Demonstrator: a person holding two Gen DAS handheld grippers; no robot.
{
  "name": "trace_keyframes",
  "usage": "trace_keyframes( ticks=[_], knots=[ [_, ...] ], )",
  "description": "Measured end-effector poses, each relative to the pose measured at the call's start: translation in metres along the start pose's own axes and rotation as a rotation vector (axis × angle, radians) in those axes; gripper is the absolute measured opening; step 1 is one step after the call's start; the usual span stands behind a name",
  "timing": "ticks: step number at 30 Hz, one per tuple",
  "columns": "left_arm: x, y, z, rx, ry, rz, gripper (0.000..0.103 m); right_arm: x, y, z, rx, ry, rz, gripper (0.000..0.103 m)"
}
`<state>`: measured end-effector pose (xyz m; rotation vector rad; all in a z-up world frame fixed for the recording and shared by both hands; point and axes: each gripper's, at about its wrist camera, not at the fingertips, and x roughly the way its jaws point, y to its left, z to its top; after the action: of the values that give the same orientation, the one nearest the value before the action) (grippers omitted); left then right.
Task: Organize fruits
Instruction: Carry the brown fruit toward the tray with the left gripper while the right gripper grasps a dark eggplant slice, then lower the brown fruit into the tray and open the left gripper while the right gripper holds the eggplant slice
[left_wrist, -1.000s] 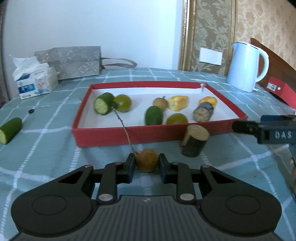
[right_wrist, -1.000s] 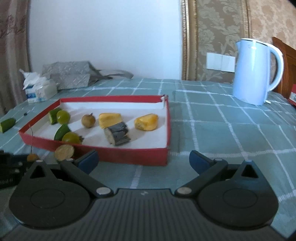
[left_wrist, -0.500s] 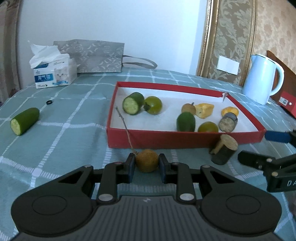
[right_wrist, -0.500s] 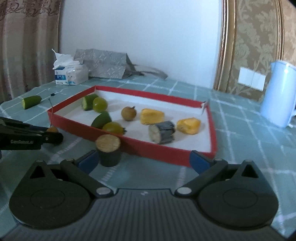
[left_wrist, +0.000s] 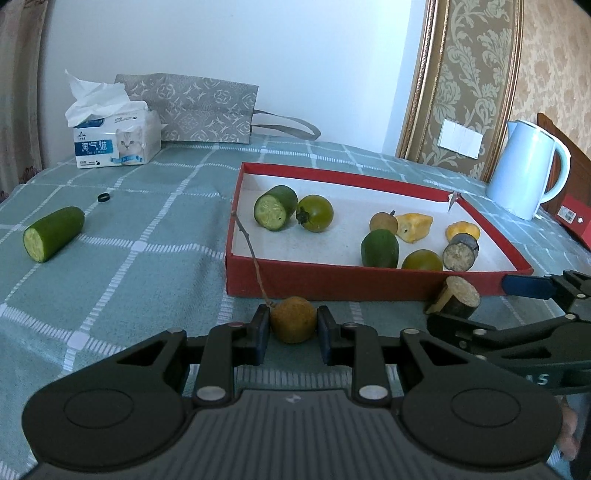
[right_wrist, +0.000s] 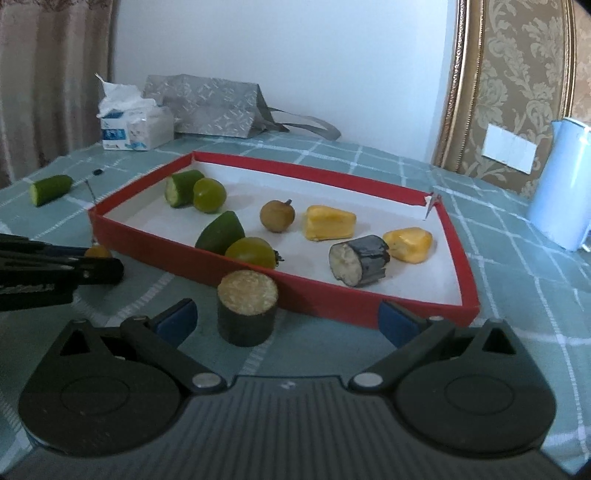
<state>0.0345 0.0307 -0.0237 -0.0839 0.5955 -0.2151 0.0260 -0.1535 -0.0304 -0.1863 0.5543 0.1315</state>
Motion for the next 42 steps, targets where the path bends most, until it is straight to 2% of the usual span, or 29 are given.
trace_keyframes(
  ticks=[3, 4, 6, 8, 14, 15, 17, 19, 20, 21, 22, 23, 24, 28, 36, 39, 42],
  knots=[
    [0.000, 0.000, 0.000, 0.002, 0.000, 0.001, 0.027, 0.004, 0.003, 0.001, -0.016, 0.011, -0.025, 0.102],
    [0.000, -0.001, 0.000, 0.002, 0.000, 0.001, 0.027, 0.005, 0.005, 0.000, -0.025, 0.018, -0.033, 0.099],
    [0.000, -0.001, 0.000, 0.000, 0.000, 0.000, 0.027, 0.006, 0.006, 0.000, -0.032, 0.028, -0.043, 0.088],
    [0.000, -0.001, 0.000, 0.002, 0.000, 0.001, 0.027, 0.005, 0.003, -0.001, -0.014, 0.033, -0.010, 0.082],
    [0.000, -0.001, 0.000, 0.001, 0.000, 0.001, 0.027, 0.005, 0.001, -0.001, 0.007, 0.037, 0.005, 0.082],
    [0.000, -0.002, 0.000, 0.003, 0.000, 0.002, 0.027, 0.005, -0.001, 0.000, 0.028, 0.040, 0.022, 0.090],
    [0.000, -0.001, 0.000, 0.003, 0.000, 0.002, 0.027, 0.010, -0.004, 0.001, 0.049, 0.067, 0.049, 0.091],
    [0.000, -0.001, 0.000, 0.003, 0.000, 0.002, 0.027, 0.009, -0.005, 0.000, 0.054, 0.063, 0.045, 0.084],
    [0.000, -0.001, 0.000, 0.002, 0.000, 0.002, 0.027, 0.008, -0.005, 0.000, 0.055, 0.058, 0.045, 0.074],
    [0.000, -0.001, 0.000, 0.002, 0.000, 0.002, 0.027, 0.007, -0.006, -0.001, 0.058, 0.052, 0.051, 0.059],
    [0.000, -0.001, 0.000, 0.003, 0.000, 0.002, 0.027, 0.006, -0.006, -0.001, 0.059, 0.049, 0.070, 0.051],
    [0.000, -0.001, 0.000, 0.004, 0.000, 0.003, 0.027, 0.004, -0.004, 0.000, 0.052, 0.046, 0.072, 0.037],
    [0.000, -0.001, 0.000, 0.004, 0.000, 0.003, 0.027, 0.003, -0.001, -0.001, 0.029, 0.039, 0.061, 0.032],
    [0.000, 0.000, 0.000, 0.003, 0.000, 0.002, 0.027, -0.001, 0.001, -0.003, -0.003, 0.027, 0.041, 0.032],
    [0.000, 0.000, 0.000, 0.001, 0.000, 0.001, 0.027, -0.016, -0.020, -0.011, 0.080, 0.029, 0.072, 0.033],
    [0.000, 0.000, 0.000, -0.001, -0.001, 0.000, 0.027, -0.029, -0.030, -0.015, 0.090, -0.005, 0.037, 0.033],
    [-0.001, 0.000, 0.000, 0.000, -0.001, -0.002, 0.027, -0.036, -0.035, -0.016, 0.056, -0.036, -0.035, 0.033]
  ],
)
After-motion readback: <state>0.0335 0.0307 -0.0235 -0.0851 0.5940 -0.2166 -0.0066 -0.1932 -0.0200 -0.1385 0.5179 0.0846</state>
